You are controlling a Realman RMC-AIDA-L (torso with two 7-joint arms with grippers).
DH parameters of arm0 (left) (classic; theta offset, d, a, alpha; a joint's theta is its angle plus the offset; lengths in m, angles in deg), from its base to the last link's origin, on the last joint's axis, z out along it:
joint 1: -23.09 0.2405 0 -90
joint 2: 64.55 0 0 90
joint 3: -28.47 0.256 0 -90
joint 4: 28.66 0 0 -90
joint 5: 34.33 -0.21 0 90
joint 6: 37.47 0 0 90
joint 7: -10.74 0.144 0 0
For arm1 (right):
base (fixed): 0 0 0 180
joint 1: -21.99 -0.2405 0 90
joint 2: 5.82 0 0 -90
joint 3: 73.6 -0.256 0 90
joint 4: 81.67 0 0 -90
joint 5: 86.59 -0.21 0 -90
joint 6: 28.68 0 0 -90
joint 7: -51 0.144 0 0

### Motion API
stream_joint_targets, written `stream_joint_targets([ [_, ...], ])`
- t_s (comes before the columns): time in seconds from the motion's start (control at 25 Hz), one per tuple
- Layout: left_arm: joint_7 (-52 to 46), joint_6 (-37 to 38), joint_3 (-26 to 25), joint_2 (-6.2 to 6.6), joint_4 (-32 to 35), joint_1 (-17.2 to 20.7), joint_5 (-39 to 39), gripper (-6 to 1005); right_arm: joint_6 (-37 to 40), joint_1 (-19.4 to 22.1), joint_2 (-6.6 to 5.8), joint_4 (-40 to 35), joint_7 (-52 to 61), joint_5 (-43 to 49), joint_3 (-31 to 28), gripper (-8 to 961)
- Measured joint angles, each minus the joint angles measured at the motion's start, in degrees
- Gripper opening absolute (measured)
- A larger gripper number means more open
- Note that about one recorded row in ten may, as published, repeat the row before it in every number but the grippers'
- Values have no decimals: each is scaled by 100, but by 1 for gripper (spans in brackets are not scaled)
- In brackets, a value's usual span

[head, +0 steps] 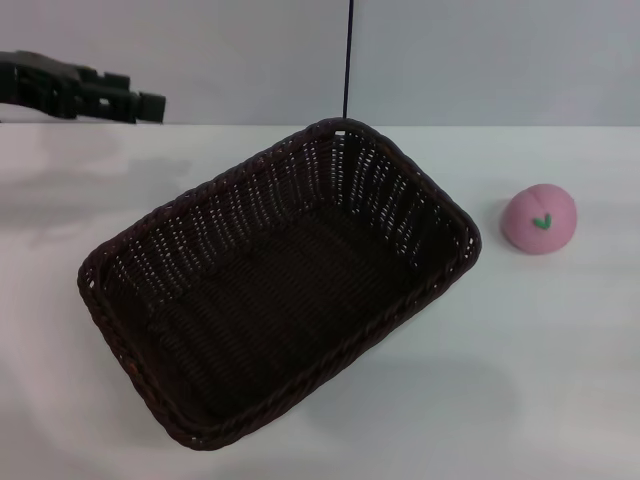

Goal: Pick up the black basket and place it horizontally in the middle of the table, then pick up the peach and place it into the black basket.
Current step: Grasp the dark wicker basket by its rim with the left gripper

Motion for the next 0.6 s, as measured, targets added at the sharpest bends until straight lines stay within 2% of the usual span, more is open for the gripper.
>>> stream_joint_targets([
  [0.04,0,0,0,0,0,0,0,805,0,0,0,0,0,0,0,459],
  [0.08,-45,14,89,-117,166,-112,-391,804,-2,0,0,15,-9,0,-2,459],
  [0.12,-45,14,89,-117,166,-112,-391,781,-2,0,0,15,-9,0,-2,459],
  [0.2,-89,18,217,-286,324,-258,-896,735,-8,4,0,19,-12,0,-23,459],
  [0.24,-89,18,217,-286,324,-258,-896,712,-8,4,0,19,-12,0,-23,459],
  [0.28,-96,12,323,-394,390,-333,-1173,689,-9,8,0,19,-12,1,-51,459],
  [0.36,-99,-1,369,-440,418,-363,-1297,689,-10,10,0,20,-13,1,-69,459],
  [0.4,-104,-20,434,-542,447,-425,-1551,690,-12,10,0,20,-17,1,-78,459],
  [0.44,-104,-20,434,-542,447,-425,-1551,690,-12,10,0,20,-17,1,-78,459],
  [0.48,-106,-65,465,-658,498,-478,-1825,690,-13,10,0,19,-18,1,-80,459],
  [0.52,-106,-65,465,-658,498,-478,-1825,695,-15,10,0,20,-18,1,-80,459],
  [0.6,-106,-165,551,-791,591,-501,-2064,706,-61,5,0,20,-19,1,-79,459],
])
